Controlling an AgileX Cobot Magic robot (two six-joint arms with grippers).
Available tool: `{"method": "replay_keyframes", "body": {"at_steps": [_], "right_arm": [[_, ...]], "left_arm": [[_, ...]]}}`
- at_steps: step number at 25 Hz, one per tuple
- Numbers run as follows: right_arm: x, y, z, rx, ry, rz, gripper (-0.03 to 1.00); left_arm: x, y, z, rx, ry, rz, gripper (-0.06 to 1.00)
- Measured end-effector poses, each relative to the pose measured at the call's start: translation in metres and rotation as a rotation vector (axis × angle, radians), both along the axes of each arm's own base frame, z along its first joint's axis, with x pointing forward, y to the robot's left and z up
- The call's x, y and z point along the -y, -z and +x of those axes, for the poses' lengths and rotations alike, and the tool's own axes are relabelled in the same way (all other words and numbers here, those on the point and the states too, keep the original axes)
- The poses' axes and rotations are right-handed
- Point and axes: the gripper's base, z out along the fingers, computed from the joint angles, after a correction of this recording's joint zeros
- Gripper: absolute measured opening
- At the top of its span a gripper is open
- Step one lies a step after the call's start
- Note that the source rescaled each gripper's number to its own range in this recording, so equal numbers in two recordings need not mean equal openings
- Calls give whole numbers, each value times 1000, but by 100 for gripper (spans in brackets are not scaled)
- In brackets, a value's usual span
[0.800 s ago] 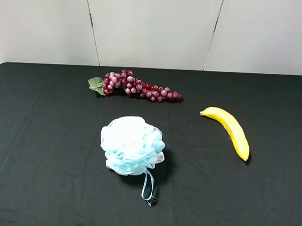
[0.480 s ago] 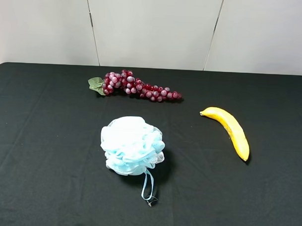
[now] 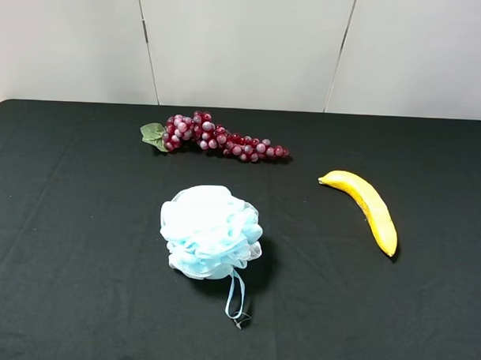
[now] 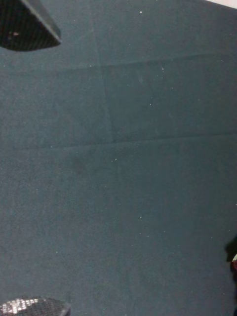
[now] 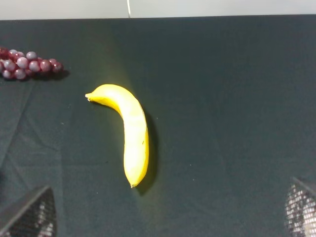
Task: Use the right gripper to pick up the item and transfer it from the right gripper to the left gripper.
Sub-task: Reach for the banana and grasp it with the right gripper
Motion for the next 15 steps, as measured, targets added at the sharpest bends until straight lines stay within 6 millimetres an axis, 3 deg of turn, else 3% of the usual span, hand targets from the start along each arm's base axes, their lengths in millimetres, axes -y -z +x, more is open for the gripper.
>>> {"method": "replay_keyframes", "body": {"at_steps": [6, 10, 15], "right_arm": [[1, -14, 26, -137, 0, 4, 100], [2, -30, 58, -262, -7, -2, 100], [3, -36, 105, -431, -35, -32, 100]], "left_arm": [[0, 0, 0, 0, 0, 0, 98], [0, 0, 0, 0, 0, 0, 98], [0, 0, 0, 0, 0, 0, 98]]}}
